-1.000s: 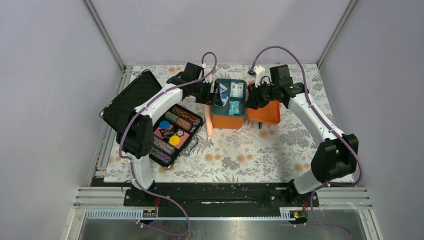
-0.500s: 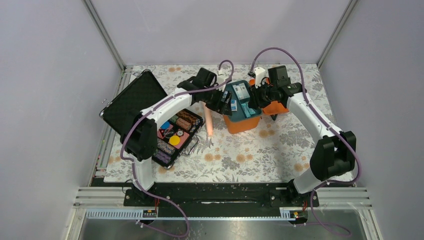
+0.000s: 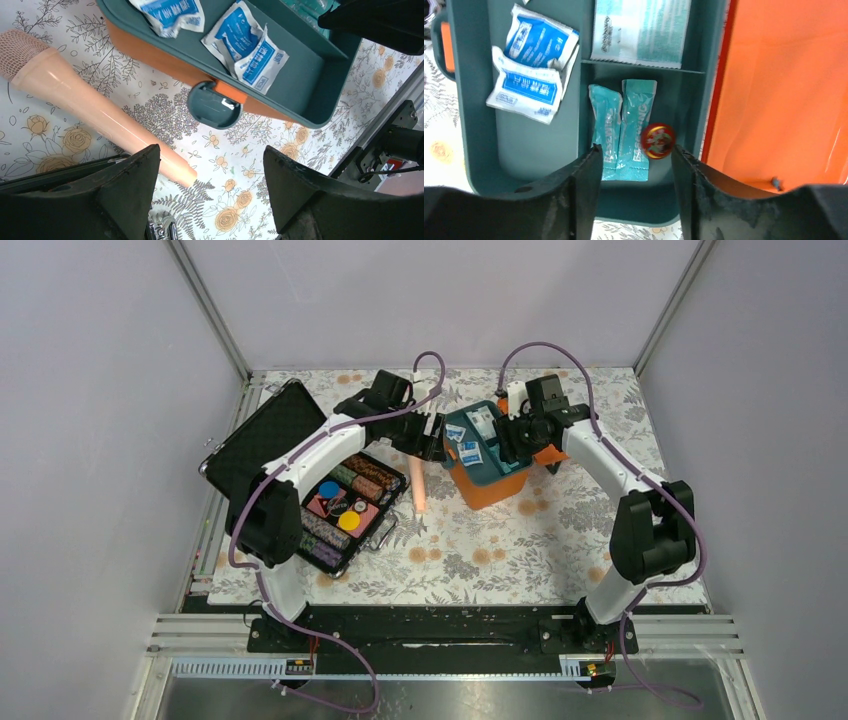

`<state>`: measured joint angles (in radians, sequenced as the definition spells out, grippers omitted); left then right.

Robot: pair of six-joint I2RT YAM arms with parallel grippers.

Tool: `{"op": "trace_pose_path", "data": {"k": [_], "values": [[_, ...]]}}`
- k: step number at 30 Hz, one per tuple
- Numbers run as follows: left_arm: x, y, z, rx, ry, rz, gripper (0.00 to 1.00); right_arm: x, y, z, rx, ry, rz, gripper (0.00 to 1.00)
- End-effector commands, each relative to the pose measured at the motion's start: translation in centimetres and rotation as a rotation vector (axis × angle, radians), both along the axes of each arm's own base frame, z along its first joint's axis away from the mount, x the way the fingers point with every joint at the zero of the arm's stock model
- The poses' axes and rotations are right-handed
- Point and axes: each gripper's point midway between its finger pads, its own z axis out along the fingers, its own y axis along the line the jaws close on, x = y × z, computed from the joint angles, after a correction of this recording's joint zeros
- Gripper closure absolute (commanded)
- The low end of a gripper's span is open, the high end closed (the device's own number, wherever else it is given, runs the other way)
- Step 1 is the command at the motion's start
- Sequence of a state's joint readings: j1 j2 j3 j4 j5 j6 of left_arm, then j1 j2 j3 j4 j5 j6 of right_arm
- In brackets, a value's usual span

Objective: Organize the medicine kit

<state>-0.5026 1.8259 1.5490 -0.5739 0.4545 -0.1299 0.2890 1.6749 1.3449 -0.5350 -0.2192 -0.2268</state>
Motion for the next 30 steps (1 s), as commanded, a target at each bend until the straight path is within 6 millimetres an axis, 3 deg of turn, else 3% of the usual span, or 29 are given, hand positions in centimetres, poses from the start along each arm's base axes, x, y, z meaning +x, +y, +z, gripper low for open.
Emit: {"op": "trace_pose_path", "data": {"k": [1, 4, 5, 6, 9, 13, 16, 21, 23, 26, 30], "values": [[0.9, 0.1, 2.6, -0.026, -0.087, 0.013, 0.25, 2.0, -0.2, 2.5, -0.014, -0.087, -0.052, 0.35], [1.0, 0.1, 2.8, -0.026, -0.089, 0.015, 0.25, 1.6, -0.6, 3.9, -0.015, -0.11, -0.069, 0.3], [0.1, 0.7, 7.9, -0.081, -0.19, 0.017, 0.25, 1.4, -0.8, 4.5, -0.017, -0.121, -0.077, 0.28], [1.0, 0.2, 3.7, -0.031, -0.108, 0.013, 0.25, 1.1, -1.1, 5.2, -0.016, -0.133, -0.085, 0.27], [1.4, 0.4, 3.5, -0.019, -0.11, 0.012, 0.25, 0.0, -2.3, 6.9, 0.013, -0.157, -0.112, 0.26], [2.1, 0.9, 4.1, -0.012, -0.125, 0.015, 0.25, -0.9, -4.9, 8.3, 0.187, -0.114, -0.258, 0.23], [2.6, 1.3, 4.5, -0.007, -0.129, 0.012, 0.25, -0.9, -9.5, 7.0, 0.312, -0.047, -0.539, 0.1], [3.3, 2.1, 4.2, 0.029, -0.118, 0.002, 0.24, -0.2, -14.7, 2.6, 0.58, 0.08, -0.88, 0.04], [3.2, 2.5, 3.5, 0.049, -0.091, -0.009, 0.24, 0.8, -15.1, 1.6, 0.727, 0.098, -0.907, 0.04], [2.7, 3.6, 2.3, 0.086, -0.083, -0.072, 0.23, 2.9, -14.1, 2.3, 0.977, 0.093, -0.804, 0.03], [1.6, 6.9, -0.2, 0.211, -0.016, -0.122, 0.23, 4.8, -13.6, 2.4, 1.096, 0.105, -0.727, 0.02]]}}
